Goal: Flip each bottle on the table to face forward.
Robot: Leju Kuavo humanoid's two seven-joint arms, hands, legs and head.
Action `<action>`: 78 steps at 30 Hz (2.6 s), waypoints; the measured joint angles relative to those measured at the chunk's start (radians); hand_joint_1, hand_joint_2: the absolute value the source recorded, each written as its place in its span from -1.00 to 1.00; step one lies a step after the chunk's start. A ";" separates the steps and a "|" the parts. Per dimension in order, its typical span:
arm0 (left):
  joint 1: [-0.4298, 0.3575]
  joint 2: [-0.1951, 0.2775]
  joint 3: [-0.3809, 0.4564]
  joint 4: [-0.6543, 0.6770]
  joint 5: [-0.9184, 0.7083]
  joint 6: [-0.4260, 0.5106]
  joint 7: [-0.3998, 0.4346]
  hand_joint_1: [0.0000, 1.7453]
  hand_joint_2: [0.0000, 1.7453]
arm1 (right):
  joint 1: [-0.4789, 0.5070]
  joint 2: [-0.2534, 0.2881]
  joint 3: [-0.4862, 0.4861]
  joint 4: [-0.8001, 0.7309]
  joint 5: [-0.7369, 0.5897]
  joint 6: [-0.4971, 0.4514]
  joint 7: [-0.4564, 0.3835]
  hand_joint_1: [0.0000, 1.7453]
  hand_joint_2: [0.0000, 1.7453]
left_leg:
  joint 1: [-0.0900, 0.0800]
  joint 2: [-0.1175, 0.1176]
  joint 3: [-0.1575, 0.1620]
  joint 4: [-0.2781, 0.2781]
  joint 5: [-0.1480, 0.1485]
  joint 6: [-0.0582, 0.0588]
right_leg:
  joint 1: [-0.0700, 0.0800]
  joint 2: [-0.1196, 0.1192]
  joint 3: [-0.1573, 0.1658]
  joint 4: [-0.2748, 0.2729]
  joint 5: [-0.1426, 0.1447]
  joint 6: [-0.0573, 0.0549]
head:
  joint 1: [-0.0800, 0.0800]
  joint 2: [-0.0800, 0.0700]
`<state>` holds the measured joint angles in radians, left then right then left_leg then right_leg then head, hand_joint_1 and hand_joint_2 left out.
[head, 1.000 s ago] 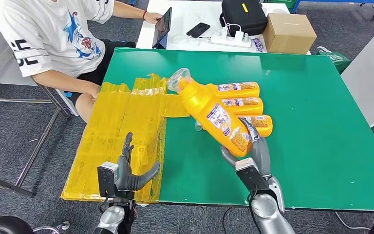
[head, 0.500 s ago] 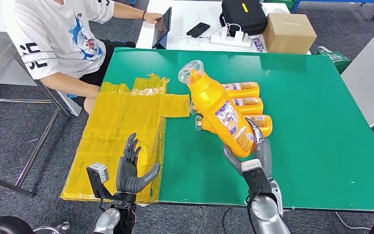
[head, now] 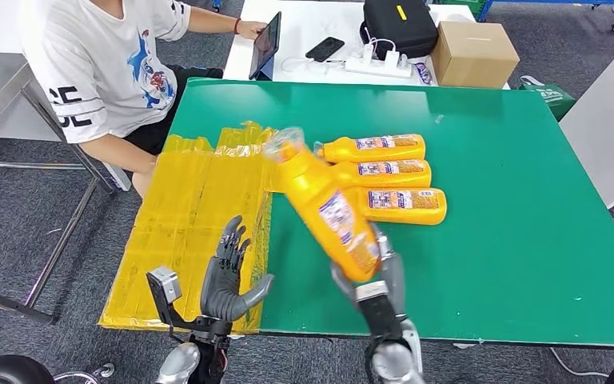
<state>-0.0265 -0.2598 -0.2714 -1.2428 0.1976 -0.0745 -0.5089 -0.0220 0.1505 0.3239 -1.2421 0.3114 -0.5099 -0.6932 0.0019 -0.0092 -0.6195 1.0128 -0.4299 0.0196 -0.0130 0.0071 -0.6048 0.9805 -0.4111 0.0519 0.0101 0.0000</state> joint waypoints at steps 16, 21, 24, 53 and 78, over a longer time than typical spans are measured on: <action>0.000 0.003 -0.019 0.004 0.011 -0.035 0.011 -1.00 1.00 | -0.050 0.049 0.150 0.223 0.011 0.083 -0.002 1.00 1.00 | 0.000 -0.001 0.000 0.000 0.000 0.000 | 0.000 0.000 0.000 0.000 0.000 0.000 | 0.000 0.000; 0.001 0.004 -0.019 0.014 0.053 -0.083 0.018 -1.00 1.00 | -0.076 0.065 0.178 0.300 0.015 0.101 -0.003 1.00 1.00 | 0.000 0.000 0.000 0.000 0.000 0.000 | 0.000 0.000 0.000 0.000 0.000 0.000 | 0.000 0.000; 0.003 0.007 -0.019 0.017 0.086 -0.126 0.028 -1.00 1.00 | -0.087 0.069 0.193 0.336 0.020 0.109 -0.006 1.00 1.00 | 0.000 0.000 0.000 0.000 0.000 0.000 | 0.000 0.000 0.000 0.000 0.000 0.000 | 0.000 0.000; 0.002 0.034 -0.019 0.082 0.128 -0.180 0.053 -1.00 1.00 | -0.114 0.077 0.262 0.443 0.089 0.081 -0.008 1.00 1.00 | 0.000 0.000 0.000 0.000 0.000 0.000 | 0.000 0.000 0.000 0.000 0.000 0.000 | 0.000 0.000; 0.024 0.037 0.009 0.046 0.176 -0.253 0.027 1.00 1.00 | -0.135 0.083 0.273 0.453 0.083 0.139 -0.011 1.00 1.00 | 0.000 0.000 0.000 0.000 0.000 0.000 | 0.000 0.000 -0.001 0.000 0.000 0.000 | 0.000 0.000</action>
<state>-0.0029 -0.2232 -0.2624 -1.1964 0.3737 -0.3275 -0.4820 -0.1575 0.2337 0.5967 -0.7893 0.3944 -0.3706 -0.7039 0.0018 -0.0092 -0.6196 1.0128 -0.4298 0.0196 -0.0132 0.0072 -0.6054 0.9805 -0.4111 0.0518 0.0102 0.0000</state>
